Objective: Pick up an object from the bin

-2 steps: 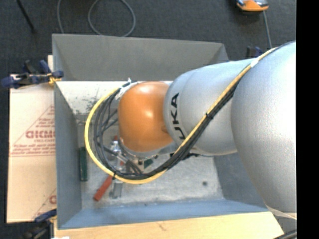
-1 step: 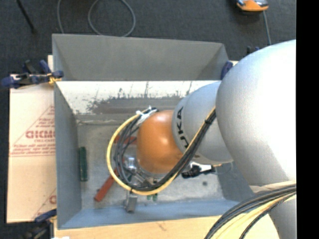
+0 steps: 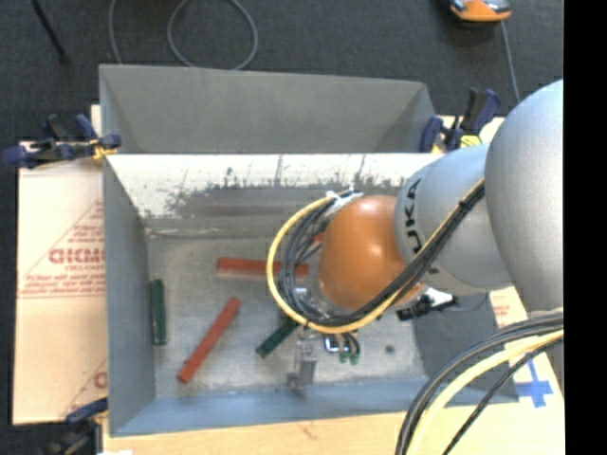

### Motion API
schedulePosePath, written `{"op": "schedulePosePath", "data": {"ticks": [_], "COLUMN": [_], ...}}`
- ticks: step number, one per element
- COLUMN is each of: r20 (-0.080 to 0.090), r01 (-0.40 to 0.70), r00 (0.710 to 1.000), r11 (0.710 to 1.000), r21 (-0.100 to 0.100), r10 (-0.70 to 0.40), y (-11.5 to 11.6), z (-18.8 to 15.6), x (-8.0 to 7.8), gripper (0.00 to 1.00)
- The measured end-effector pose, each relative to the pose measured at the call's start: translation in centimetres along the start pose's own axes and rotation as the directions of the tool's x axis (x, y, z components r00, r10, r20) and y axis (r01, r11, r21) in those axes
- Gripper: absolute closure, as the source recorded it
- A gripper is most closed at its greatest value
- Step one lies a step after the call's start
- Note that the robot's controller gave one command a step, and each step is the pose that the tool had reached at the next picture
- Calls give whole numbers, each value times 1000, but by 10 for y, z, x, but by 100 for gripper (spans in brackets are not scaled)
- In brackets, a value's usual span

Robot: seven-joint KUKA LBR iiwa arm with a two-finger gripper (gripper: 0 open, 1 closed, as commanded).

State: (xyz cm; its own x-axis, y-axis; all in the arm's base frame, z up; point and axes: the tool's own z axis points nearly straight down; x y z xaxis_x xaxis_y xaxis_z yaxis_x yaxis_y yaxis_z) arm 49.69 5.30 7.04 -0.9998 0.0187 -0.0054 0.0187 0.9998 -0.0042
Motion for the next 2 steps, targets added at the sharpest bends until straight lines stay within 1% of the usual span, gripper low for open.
{"op": "schedulePosePath", "data": {"ticks": [1, 2], "r20": [-1, 6], "r01": [4, 57], "r00": [1000, 998], "r11": [1000, 998], "r21": [-5, -4], "r10": [-4, -57], "y": [6, 1], "z": [0, -136], "x": [1, -8], "gripper": [100, 100]}}
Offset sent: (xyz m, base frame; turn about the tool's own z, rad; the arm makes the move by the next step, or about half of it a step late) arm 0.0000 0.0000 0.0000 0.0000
